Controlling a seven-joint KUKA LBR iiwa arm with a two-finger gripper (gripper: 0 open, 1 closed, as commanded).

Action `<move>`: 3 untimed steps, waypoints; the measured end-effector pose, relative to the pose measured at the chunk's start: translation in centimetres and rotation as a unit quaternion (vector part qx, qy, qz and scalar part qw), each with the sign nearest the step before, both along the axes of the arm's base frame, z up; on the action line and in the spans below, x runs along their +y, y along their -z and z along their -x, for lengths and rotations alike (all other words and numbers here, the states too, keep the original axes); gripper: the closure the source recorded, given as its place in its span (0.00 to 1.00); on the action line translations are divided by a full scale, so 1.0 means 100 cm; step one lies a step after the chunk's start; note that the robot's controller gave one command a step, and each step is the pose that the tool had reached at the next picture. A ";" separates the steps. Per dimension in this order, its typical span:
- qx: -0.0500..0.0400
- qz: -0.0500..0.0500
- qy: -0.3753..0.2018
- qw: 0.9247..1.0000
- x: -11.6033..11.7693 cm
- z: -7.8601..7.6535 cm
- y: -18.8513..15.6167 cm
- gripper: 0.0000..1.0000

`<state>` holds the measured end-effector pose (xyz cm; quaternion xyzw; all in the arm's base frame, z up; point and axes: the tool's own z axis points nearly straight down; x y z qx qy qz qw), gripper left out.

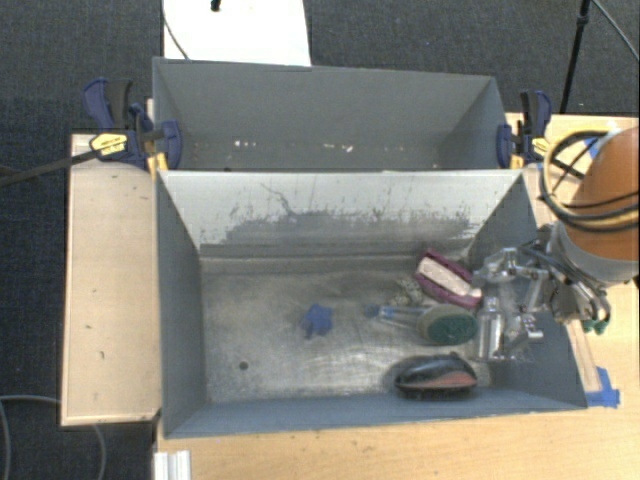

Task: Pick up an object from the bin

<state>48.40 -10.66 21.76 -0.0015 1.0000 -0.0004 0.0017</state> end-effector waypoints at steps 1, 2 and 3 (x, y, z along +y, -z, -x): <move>0.004 -0.001 -0.179 0.984 0.000 -0.048 0.110 0.00; 0.001 -0.001 -0.180 0.984 0.000 -0.049 0.108 1.00; -0.003 0.002 -0.268 0.963 0.020 -0.052 -0.020 1.00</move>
Offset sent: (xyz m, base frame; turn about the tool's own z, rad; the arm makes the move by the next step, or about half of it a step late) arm 0.0477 -0.0006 -0.1087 -0.3600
